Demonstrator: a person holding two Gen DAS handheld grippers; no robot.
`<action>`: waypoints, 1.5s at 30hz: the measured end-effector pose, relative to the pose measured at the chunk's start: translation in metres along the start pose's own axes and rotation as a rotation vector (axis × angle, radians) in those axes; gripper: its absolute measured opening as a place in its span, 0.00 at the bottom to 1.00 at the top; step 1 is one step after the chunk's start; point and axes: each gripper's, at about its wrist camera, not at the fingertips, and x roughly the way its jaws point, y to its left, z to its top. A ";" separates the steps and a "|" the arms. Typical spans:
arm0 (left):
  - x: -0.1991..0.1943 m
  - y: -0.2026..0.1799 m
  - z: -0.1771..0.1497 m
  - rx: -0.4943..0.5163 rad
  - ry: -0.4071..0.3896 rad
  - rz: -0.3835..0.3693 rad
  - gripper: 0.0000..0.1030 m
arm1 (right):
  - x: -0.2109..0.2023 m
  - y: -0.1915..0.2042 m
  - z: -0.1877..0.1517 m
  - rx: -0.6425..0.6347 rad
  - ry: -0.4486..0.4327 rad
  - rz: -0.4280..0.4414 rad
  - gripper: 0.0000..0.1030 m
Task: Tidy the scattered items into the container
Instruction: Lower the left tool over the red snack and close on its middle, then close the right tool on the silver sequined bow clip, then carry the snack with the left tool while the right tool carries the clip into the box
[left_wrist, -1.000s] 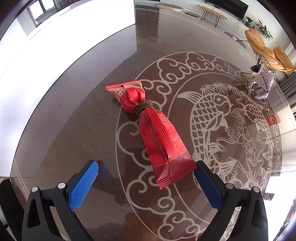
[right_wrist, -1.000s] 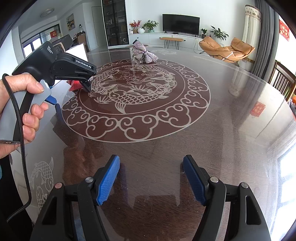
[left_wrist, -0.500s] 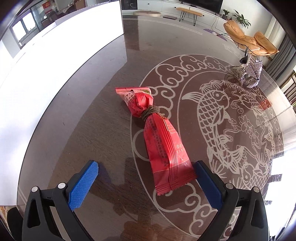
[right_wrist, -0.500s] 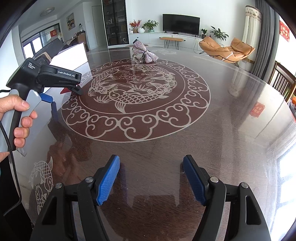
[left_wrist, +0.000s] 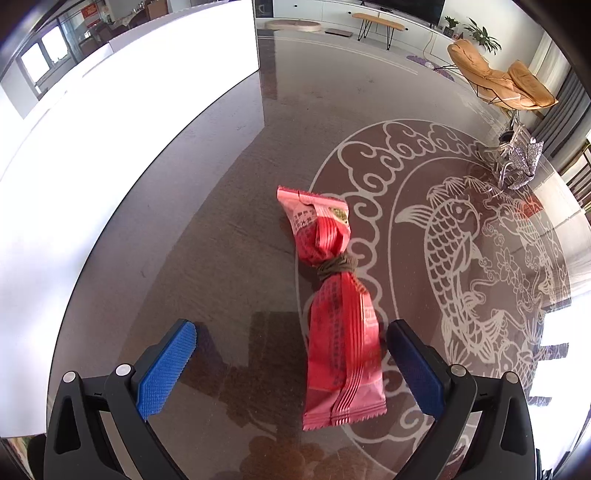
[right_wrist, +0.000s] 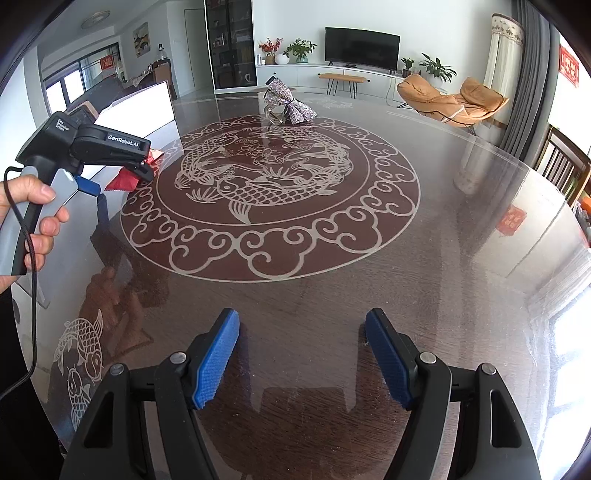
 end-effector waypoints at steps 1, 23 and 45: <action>-0.002 -0.002 0.002 0.000 -0.001 0.000 1.00 | 0.000 -0.001 0.000 0.002 -0.001 0.003 0.71; -0.024 -0.010 -0.010 0.224 -0.180 -0.110 0.22 | 0.131 0.033 0.253 0.090 -0.275 0.009 0.70; -0.082 0.038 -0.068 0.241 -0.283 -0.296 0.19 | -0.003 0.008 0.091 0.185 -0.220 0.299 0.26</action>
